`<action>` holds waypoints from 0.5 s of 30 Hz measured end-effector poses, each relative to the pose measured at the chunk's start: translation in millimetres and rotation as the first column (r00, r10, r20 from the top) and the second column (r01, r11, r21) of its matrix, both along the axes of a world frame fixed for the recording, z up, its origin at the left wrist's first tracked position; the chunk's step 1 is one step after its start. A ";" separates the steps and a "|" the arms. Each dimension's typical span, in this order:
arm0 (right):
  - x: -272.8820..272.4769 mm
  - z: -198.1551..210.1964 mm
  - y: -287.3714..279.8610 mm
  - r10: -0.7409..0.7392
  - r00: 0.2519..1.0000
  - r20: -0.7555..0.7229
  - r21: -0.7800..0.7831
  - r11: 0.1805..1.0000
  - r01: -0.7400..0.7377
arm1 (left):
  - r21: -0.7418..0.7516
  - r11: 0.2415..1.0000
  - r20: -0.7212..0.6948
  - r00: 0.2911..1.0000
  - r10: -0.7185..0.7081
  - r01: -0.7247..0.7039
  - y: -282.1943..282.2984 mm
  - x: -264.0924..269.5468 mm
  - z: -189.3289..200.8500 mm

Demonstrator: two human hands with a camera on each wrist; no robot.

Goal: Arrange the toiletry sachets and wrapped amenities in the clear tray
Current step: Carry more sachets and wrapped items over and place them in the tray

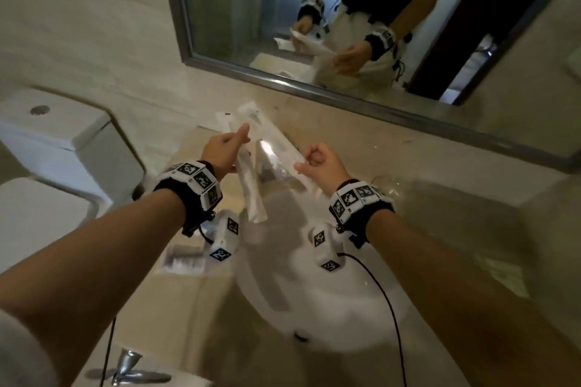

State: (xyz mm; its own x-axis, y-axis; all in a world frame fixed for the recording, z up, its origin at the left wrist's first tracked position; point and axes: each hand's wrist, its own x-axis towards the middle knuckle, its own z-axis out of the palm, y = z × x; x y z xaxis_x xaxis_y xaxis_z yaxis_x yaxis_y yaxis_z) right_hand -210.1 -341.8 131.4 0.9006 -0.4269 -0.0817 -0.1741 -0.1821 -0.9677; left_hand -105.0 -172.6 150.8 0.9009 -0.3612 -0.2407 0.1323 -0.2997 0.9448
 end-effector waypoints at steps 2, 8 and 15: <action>-25.1 2.1 -20.9 -0.007 1.000 -0.012 0.003 1.000 0.007 | -0.016 0.999 0.020 0.999 -0.043 0.044 -24.1 -8.9 3.9; -101.4 -0.3 -73.1 -0.063 0.994 -0.088 -0.019 0.998 0.062 | -0.001 0.980 0.056 0.979 -0.197 0.198 -96.0 -44.8 0.6; -197.1 -4.0 -125.6 -0.158 0.890 -0.427 -0.154 0.983 0.101 | -0.117 0.900 -0.039 0.903 -0.428 0.421 -179.8 -107.8 -8.5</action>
